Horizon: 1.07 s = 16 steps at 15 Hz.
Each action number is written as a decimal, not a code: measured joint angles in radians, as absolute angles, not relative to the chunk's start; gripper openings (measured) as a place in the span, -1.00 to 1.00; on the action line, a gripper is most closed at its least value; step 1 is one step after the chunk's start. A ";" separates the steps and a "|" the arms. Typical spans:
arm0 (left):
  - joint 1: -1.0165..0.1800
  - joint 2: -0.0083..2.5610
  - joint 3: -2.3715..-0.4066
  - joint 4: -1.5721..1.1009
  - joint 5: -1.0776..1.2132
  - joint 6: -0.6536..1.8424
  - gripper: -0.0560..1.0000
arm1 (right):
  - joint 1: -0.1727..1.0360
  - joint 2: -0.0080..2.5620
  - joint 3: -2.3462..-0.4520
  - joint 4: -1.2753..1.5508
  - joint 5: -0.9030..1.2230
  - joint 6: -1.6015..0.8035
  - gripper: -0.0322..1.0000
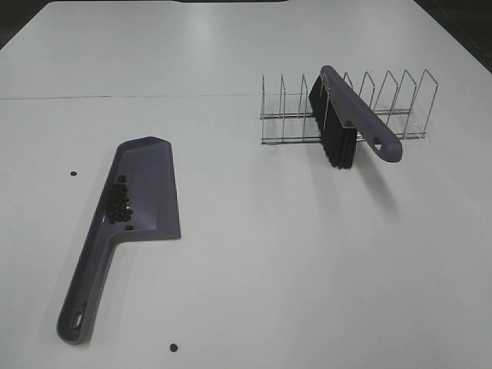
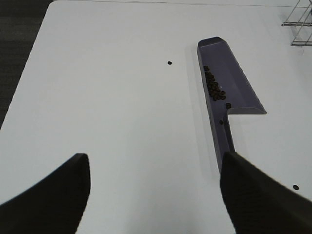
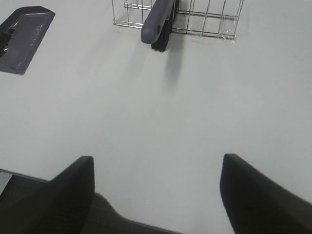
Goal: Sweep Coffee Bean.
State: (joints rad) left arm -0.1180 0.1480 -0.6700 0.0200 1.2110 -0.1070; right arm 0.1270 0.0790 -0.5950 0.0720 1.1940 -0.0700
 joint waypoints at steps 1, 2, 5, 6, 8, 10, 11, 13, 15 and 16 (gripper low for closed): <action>-0.118 0.116 -0.646 0.020 1.211 -0.106 0.40 | 0.127 0.028 -0.569 0.071 1.195 -0.070 0.29; -0.118 0.082 -0.619 0.019 1.210 -0.104 0.40 | 0.127 -0.001 -0.545 0.070 1.196 -0.069 0.29; -0.118 -0.002 -0.568 0.016 1.201 -0.104 0.40 | 0.127 -0.005 -0.491 0.064 1.186 -0.050 0.29; -0.118 -0.002 -0.564 0.016 1.196 -0.101 0.40 | 0.127 -0.005 -0.473 0.057 1.150 -0.035 0.29; -0.118 -0.004 -0.558 0.014 1.160 -0.083 0.40 | 0.127 -0.005 -0.458 0.049 1.117 -0.017 0.29; -0.118 -0.006 -0.530 0.008 1.105 -0.066 0.40 | 0.127 -0.005 -0.458 0.049 1.115 -0.016 0.29; -0.118 -0.006 -0.523 0.007 1.100 -0.060 0.40 | 0.127 -0.005 -0.458 0.049 1.115 -0.016 0.29; -0.118 -0.007 -0.519 0.007 1.089 -0.048 0.40 | 0.127 -0.005 -0.458 0.048 1.115 -0.015 0.29; -0.118 -0.007 -0.519 0.007 1.084 -0.046 0.40 | 0.127 -0.005 -0.458 0.020 1.115 0.020 0.29; -0.118 -0.007 -0.519 0.007 1.084 -0.046 0.40 | 0.127 -0.005 -0.458 0.014 1.115 0.027 0.29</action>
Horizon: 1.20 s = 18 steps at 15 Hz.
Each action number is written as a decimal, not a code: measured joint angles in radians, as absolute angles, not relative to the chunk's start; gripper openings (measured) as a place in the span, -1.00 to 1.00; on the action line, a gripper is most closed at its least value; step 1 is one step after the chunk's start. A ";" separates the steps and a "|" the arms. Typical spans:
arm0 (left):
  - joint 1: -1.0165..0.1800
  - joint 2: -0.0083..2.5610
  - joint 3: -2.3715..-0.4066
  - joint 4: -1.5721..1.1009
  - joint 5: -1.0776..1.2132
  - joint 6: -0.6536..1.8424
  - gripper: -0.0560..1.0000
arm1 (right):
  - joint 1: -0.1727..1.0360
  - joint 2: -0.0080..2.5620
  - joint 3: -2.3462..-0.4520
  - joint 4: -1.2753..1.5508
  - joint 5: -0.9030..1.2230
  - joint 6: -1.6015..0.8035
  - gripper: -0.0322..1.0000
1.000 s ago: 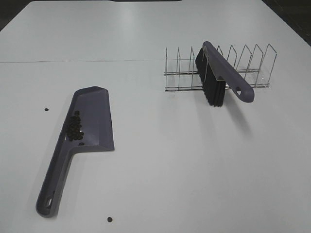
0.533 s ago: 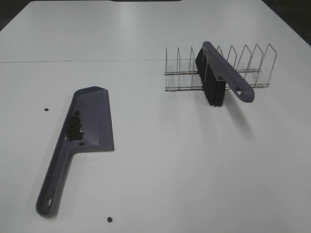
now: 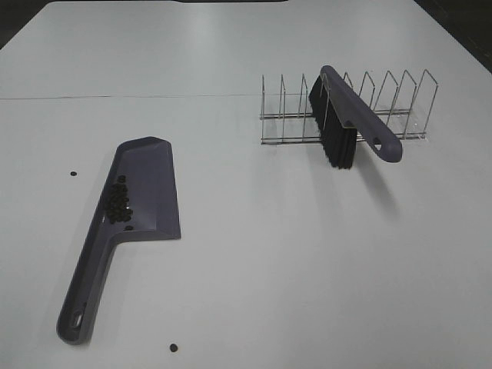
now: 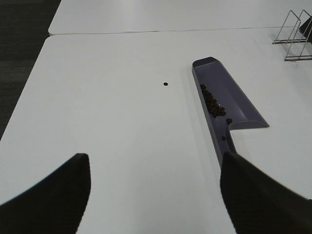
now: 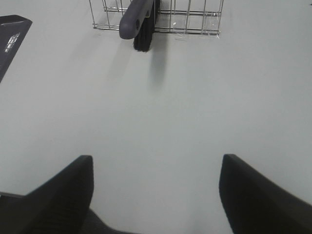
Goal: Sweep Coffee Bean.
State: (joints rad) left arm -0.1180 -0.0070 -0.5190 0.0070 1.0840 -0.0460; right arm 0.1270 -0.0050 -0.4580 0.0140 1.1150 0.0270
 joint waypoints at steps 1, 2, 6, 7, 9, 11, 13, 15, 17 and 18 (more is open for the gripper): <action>-0.118 -0.007 -0.519 0.007 1.084 -0.046 0.40 | 0.127 -0.005 -0.458 0.010 1.115 0.036 0.29; -0.118 -0.007 -0.519 0.007 1.084 -0.046 0.40 | 0.127 -0.005 -0.458 0.010 1.115 0.038 0.29; -0.061 -0.007 -0.519 0.000 1.084 -0.046 0.40 | 0.123 -0.005 -0.458 0.010 1.114 0.038 0.29; -0.017 -0.007 -0.519 0.000 1.084 -0.046 0.40 | 0.093 -0.005 -0.458 0.010 1.113 0.038 0.29; 0.025 -0.007 -0.519 0.000 1.084 -0.044 0.40 | -0.003 -0.005 -0.458 0.009 1.113 0.038 0.29; 0.026 -0.007 -0.519 0.000 1.084 -0.044 0.40 | -0.020 -0.005 -0.458 0.007 1.113 0.038 0.29; 0.026 -0.007 -0.519 0.000 1.084 -0.044 0.40 | -0.020 -0.005 -0.458 0.007 1.113 0.038 0.29; 0.026 -0.007 -0.519 0.000 1.084 -0.044 0.40 | -0.020 -0.005 -0.458 0.007 1.113 0.038 0.29; 0.026 -0.007 -0.519 0.000 1.084 -0.044 0.40 | -0.020 -0.005 -0.458 0.007 1.113 0.038 0.29; 0.026 -0.007 -0.519 0.000 1.084 -0.044 0.40 | -0.020 -0.005 -0.458 0.007 1.113 0.038 0.29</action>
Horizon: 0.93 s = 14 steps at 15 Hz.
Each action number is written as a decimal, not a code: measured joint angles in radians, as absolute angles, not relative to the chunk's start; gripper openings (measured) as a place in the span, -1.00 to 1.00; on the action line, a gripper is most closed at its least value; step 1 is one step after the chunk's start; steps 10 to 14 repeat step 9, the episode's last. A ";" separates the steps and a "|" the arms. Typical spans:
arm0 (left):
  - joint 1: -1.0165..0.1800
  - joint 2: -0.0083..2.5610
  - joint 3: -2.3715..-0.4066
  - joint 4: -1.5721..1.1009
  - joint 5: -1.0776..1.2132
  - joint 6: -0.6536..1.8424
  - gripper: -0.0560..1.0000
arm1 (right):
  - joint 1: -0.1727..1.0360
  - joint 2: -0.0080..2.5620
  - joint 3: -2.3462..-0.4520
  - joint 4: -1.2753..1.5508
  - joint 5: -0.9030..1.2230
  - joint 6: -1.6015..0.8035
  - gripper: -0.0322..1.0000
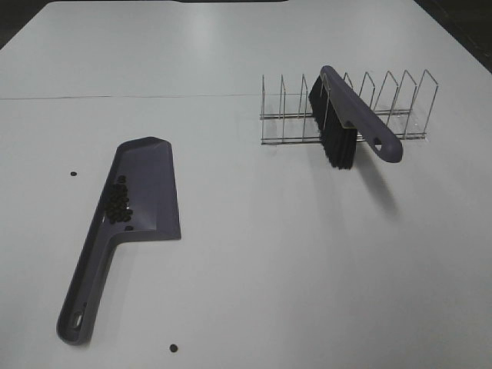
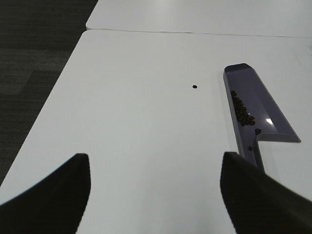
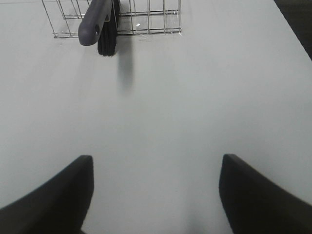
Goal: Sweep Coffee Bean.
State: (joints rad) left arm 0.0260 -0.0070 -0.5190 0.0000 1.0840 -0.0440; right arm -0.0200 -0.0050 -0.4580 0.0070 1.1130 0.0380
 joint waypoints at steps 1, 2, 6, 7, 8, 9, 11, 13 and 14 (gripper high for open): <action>0.026 -0.007 -0.519 0.000 1.084 -0.044 0.40 | -0.020 -0.005 -0.458 0.007 1.113 0.038 0.29; 0.026 -0.007 -0.519 0.000 1.084 -0.044 0.40 | -0.020 -0.005 -0.458 0.007 1.113 0.038 0.29; 0.026 -0.007 -0.519 0.000 1.084 -0.044 0.40 | -0.020 -0.005 -0.458 0.007 1.113 0.038 0.29; 0.026 -0.007 -0.519 0.000 1.084 -0.044 0.40 | -0.020 -0.005 -0.458 0.007 1.113 0.038 0.29; 0.026 -0.007 -0.519 0.000 1.084 -0.044 0.40 | -0.020 -0.005 -0.458 0.007 1.113 0.038 0.29; 0.026 -0.007 -0.519 0.000 1.084 -0.044 0.40 | -0.020 -0.005 -0.458 0.007 1.113 0.038 0.29; 0.026 -0.007 -0.519 0.000 1.084 -0.044 0.40 | -0.020 -0.005 -0.458 0.007 1.113 0.038 0.29; 0.026 -0.007 -0.519 0.000 1.084 -0.044 0.40 | -0.020 -0.005 -0.458 0.007 1.113 0.038 0.29; 0.026 -0.007 -0.519 0.000 1.084 -0.044 0.40 | -0.020 -0.005 -0.458 0.007 1.113 0.038 0.29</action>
